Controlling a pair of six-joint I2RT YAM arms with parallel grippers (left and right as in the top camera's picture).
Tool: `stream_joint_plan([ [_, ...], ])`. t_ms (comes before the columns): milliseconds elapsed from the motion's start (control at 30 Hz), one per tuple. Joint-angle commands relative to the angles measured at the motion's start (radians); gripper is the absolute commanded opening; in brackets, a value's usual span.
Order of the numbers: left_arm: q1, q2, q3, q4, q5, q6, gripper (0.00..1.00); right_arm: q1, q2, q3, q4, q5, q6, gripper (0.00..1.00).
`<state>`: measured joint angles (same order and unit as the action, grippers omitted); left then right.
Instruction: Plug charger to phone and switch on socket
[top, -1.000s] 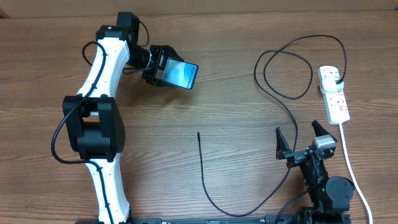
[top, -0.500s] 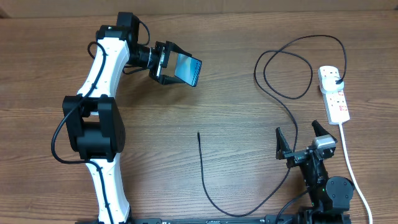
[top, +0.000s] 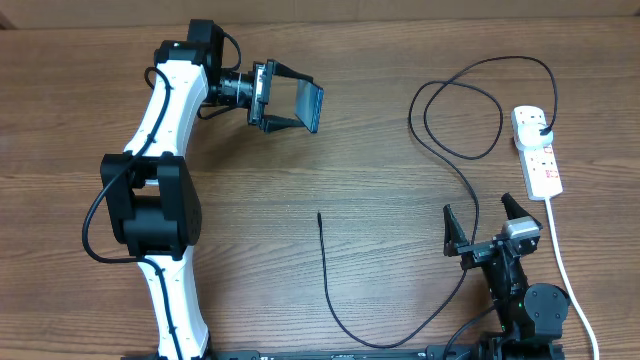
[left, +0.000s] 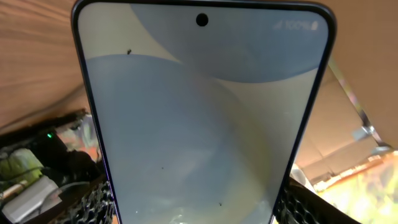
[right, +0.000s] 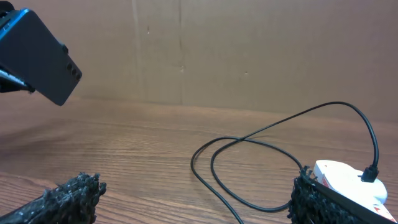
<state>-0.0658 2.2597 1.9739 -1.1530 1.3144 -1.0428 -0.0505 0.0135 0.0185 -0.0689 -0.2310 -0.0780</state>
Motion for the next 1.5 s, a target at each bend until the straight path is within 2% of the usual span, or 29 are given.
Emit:
stream_joint_plan([
  [0,-0.005,-0.001,0.032,-0.002,0.127,0.021,0.04,0.008,-0.01,-0.011,0.005,0.005,0.003,1.0],
  [367,-0.005,-0.001,0.032,-0.002,0.154,-0.013,0.04,0.008,-0.01,-0.011,0.005,0.005,0.003,1.0],
  [1467,-0.006,-0.001,0.032,-0.002,0.145,-0.011,0.05,0.008,-0.01,-0.011,0.005,0.005,0.003,1.0],
])
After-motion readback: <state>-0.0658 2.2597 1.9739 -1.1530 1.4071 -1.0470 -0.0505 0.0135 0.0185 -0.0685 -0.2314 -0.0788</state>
